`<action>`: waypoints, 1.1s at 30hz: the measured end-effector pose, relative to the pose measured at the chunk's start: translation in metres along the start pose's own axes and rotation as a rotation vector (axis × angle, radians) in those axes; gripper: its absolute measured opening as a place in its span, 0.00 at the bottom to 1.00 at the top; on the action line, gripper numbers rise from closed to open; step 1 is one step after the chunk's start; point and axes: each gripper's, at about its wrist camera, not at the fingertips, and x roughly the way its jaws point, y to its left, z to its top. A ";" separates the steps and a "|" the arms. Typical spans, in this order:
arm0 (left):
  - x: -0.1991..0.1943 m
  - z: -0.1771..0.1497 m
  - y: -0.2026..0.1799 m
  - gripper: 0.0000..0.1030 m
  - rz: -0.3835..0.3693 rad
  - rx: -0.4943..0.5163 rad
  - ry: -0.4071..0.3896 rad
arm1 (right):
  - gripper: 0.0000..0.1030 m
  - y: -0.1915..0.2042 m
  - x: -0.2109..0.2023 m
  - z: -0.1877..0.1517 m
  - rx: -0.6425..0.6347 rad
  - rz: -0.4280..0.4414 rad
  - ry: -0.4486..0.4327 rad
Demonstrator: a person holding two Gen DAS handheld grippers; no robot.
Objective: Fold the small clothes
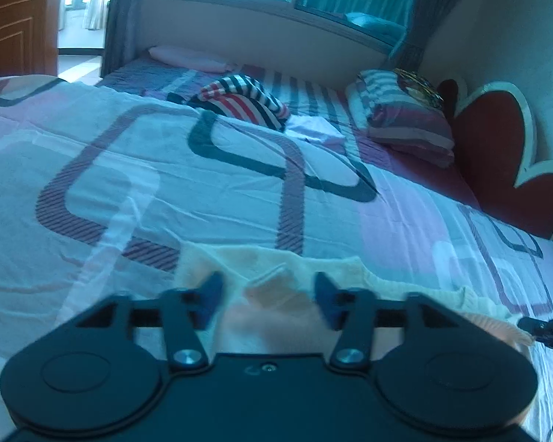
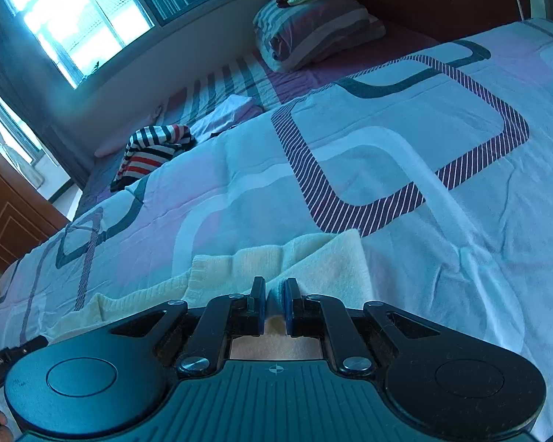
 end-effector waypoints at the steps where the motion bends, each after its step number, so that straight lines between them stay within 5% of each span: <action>1: -0.003 0.001 0.003 0.64 -0.003 0.003 -0.011 | 0.20 0.000 -0.002 0.001 -0.014 -0.003 -0.011; 2: -0.004 0.002 0.005 0.64 -0.008 0.009 -0.011 | 0.42 0.000 -0.003 0.002 -0.026 -0.012 -0.023; 4: -0.004 0.001 0.009 0.64 -0.024 0.029 0.006 | 0.58 -0.003 -0.009 0.004 -0.045 -0.021 -0.060; 10: 0.016 -0.004 0.007 0.55 -0.069 0.100 0.067 | 0.58 -0.002 -0.003 0.004 -0.161 -0.013 -0.044; 17: 0.033 -0.007 -0.005 0.35 -0.101 0.163 0.089 | 0.36 0.003 0.020 -0.002 -0.237 -0.010 -0.013; 21: 0.034 -0.008 -0.003 0.08 -0.119 0.172 0.085 | 0.29 0.003 0.025 -0.004 -0.266 0.007 0.008; 22: 0.034 -0.008 -0.003 0.07 -0.129 0.170 0.087 | 0.21 0.005 0.026 -0.005 -0.287 0.020 0.020; 25: 0.032 -0.009 -0.002 0.05 -0.145 0.166 0.074 | 0.20 0.010 0.032 -0.007 -0.332 0.037 0.050; 28: 0.028 -0.007 -0.002 0.03 -0.147 0.161 0.045 | 0.03 0.010 0.033 -0.005 -0.337 0.046 0.051; 33: 0.015 0.002 0.002 0.03 -0.157 0.124 -0.033 | 0.02 0.013 0.018 -0.006 -0.365 0.037 -0.036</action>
